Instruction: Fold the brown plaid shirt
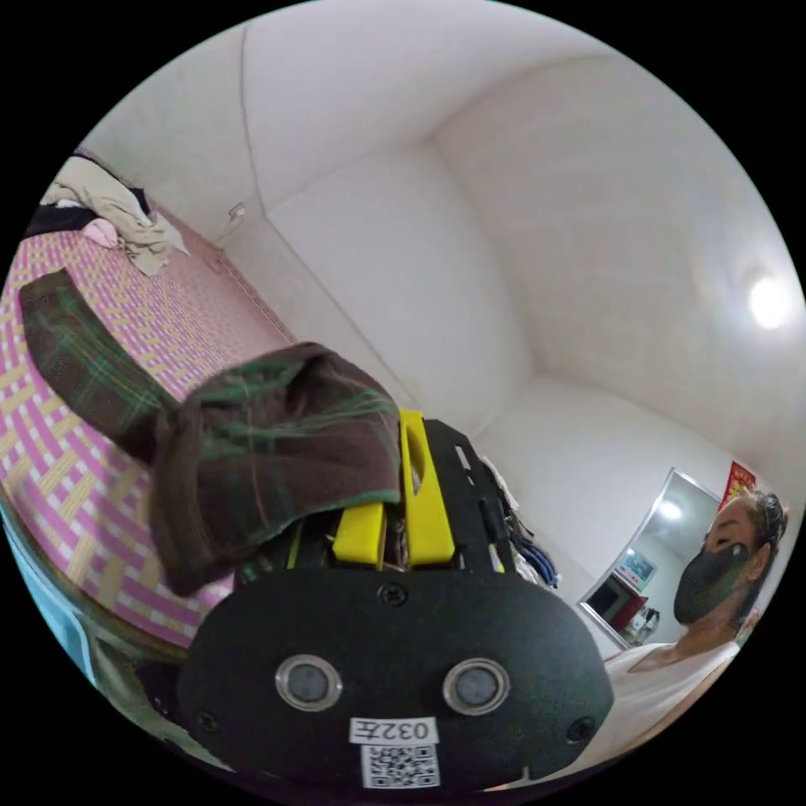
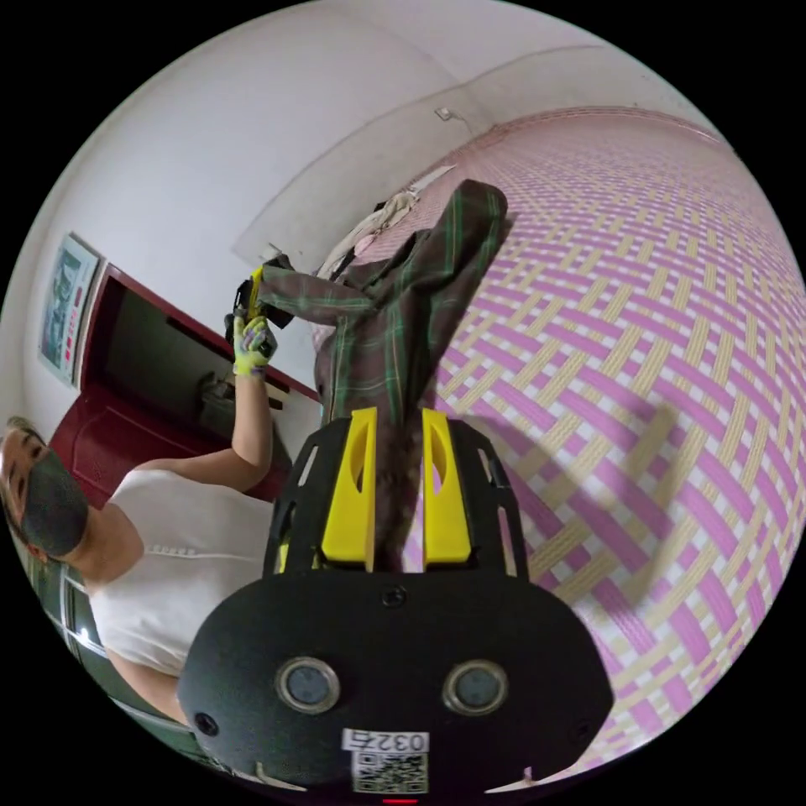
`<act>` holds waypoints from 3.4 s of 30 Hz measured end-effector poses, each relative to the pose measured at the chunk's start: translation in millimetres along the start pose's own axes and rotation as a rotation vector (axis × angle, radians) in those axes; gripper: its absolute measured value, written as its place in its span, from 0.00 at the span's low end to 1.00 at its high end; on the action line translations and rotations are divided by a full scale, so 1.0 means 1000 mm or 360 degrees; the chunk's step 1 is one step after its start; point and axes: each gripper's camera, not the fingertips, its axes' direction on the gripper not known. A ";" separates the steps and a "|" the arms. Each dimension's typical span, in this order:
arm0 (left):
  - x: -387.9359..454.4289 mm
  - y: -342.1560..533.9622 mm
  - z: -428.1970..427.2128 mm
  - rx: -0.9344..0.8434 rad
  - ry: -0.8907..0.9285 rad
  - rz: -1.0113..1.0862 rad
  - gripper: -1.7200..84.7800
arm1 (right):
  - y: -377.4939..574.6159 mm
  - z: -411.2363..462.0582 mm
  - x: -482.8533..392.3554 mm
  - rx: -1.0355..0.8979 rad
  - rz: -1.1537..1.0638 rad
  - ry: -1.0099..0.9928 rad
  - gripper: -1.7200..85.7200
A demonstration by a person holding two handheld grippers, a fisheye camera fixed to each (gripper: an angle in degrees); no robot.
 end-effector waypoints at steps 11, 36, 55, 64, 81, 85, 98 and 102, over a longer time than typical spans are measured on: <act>0.080 -0.024 0.019 -0.0020 0.0236 0.0078 0.01 | 0.018 0.063 -0.002 -0.0317 -0.0139 -0.0108 0.19; 0.399 -0.058 0.505 -0.0840 0.0856 -0.0312 0.01 | 0.259 -0.252 -0.081 0.1287 -0.0106 0.0457 0.03; 0.197 -0.325 0.329 -0.0309 0.0589 0.0062 0.01 | 0.010 0.027 -0.202 0.0715 -0.0596 0.0319 0.10; -0.071 -0.244 0.234 -0.0606 -0.0681 -0.0548 0.04 | 0.038 0.203 -0.082 0.0216 -0.0308 -0.0120 0.11; -0.024 -0.259 0.199 -0.0355 -0.1507 -0.0803 0.07 | 0.126 0.029 -0.007 0.0713 0.0454 0.0441 0.11; 0.036 -0.253 0.198 -0.0130 -0.1563 -0.0469 0.05 | 0.130 0.028 0.002 0.0766 0.0510 0.0286 0.12; 0.112 -0.102 0.590 -0.1541 -0.0706 0.0163 0.01 | 0.099 0.017 0.002 0.0757 0.0724 0.0383 0.15; 0.112 -0.069 0.658 -0.1665 -0.0811 0.0252 0.01 | 0.081 0.016 0.008 0.0762 0.0702 0.0319 0.14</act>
